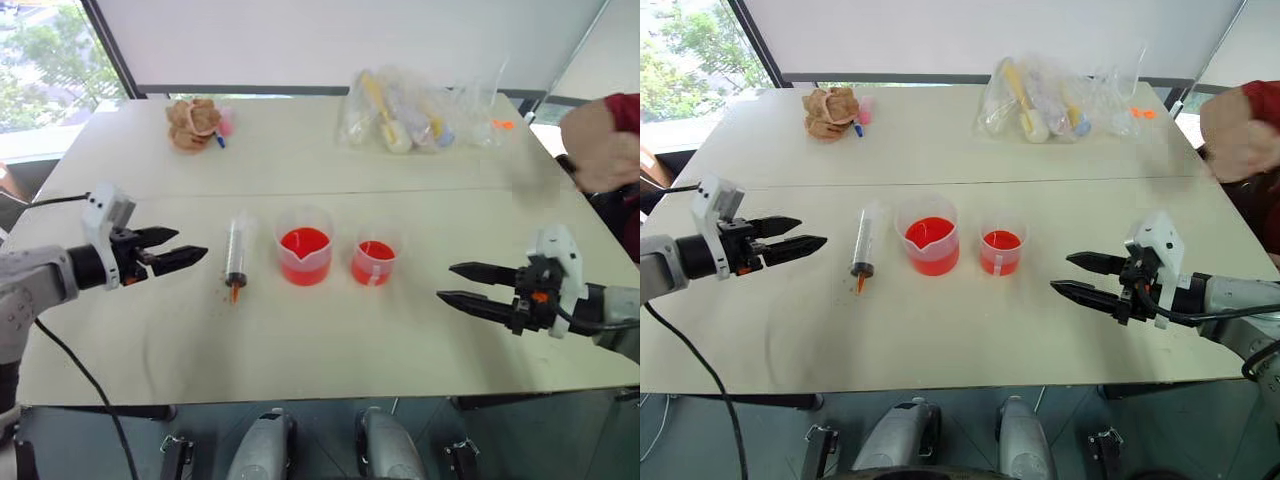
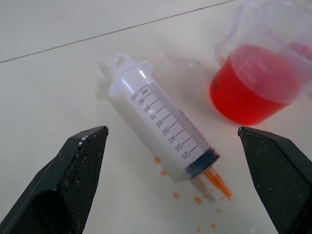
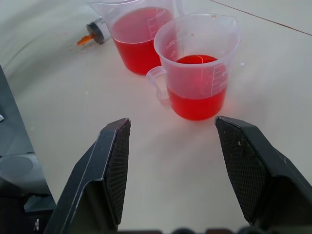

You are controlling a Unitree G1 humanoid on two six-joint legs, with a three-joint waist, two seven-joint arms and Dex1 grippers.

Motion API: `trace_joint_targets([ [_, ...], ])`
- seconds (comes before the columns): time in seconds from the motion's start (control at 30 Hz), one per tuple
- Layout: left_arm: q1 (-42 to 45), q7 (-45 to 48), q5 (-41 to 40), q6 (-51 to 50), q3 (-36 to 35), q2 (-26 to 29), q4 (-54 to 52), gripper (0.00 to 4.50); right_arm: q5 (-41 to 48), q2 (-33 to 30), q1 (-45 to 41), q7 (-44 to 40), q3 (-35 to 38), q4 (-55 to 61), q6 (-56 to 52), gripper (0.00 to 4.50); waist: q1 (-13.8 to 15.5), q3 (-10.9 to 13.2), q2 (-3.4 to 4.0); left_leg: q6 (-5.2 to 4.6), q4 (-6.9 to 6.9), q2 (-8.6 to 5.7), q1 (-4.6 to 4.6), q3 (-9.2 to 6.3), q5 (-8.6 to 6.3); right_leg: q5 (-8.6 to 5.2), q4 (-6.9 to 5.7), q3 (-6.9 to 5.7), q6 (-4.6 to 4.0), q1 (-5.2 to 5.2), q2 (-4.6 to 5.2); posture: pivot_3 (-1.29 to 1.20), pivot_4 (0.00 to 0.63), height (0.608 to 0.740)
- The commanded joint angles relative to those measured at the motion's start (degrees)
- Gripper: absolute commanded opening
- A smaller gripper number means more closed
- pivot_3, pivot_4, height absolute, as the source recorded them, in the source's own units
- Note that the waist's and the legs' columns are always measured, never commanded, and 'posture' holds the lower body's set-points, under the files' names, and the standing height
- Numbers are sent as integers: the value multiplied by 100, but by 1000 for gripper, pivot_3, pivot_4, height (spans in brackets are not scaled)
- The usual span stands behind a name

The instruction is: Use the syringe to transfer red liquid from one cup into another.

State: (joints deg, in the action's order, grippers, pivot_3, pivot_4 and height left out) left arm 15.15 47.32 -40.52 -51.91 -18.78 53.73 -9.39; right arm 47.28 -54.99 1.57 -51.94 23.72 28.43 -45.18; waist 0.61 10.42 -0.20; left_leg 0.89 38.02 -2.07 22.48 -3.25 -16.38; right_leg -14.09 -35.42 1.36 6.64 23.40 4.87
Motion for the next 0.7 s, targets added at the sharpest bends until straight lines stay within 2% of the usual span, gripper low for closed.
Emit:
trace_joint_targets([
  [0.03, -29, -2, -28, 164, -225, -78, -32, 4472, -50, 31, -27, -13, 99, -20, 143, 2868, 21, 0, 0, 0, 0, -1, 0, 0, 0, 0, 0, -1, 0, -1, 9, 0, 150, 740],
  [0.13, -26, -59, -9, 190, -266, -116, 11, 4472, -48, 33, -63, -6, 72, -36, 144, 2868, 13, 0, 0, 0, 0, -5, 1, -1, 0, 0, 2, -2, 1, -1, 13, 0, 150, 740],
  [0.23, 43, -249, 261, 68, 48, -25, -20, 4472, -64, 19, -127, -13, 38, -47, 151, 2868, 8, 0, 0, 0, 0, -5, 1, -1, 0, 1, 1, -2, 2, 0, 13, 0, 150, 740],
  [0.33, 968, -895, 247, -994, 596, -250, 48, 4472, 26, -47, -379, -29, 26, -33, 124, 2868, 21, 0, -1, 0, 1, -5, 1, -1, 0, 3, -2, -3, 4, -1, 5, 0, 150, 740],
  [0.47, 2239, -1141, 127, -2313, 1176, -513, 350, 4472, 245, -229, -960, -52, 59, 27, 2, 2868, 3, 6, -15, -2, 21, -11, 0, -9, 1, 17, -6, -10, 31, -13, -8, 0, 150, 740],
  [0.6, 3458, -1317, 571, -3254, 2194, -702, 1258, 4472, 441, -478, -1656, -100, 5, 105, -54, 2868, -52, 7, -14, -2, 12, -13, 0, -6, 0, 22, -11, -9, 44, -4, -16, 0, 150, 740],
  [0.7, 4240, -1372, 855, -3590, 2631, -1002, 2243, 4472, 528, -630, -2045, -116, -15, 172, -54, 2868, -100, 8, -17, -1, 9, -16, 1, -6, 1, 18, -28, -8, 46, 6, -22, 0, 150, 740],
])
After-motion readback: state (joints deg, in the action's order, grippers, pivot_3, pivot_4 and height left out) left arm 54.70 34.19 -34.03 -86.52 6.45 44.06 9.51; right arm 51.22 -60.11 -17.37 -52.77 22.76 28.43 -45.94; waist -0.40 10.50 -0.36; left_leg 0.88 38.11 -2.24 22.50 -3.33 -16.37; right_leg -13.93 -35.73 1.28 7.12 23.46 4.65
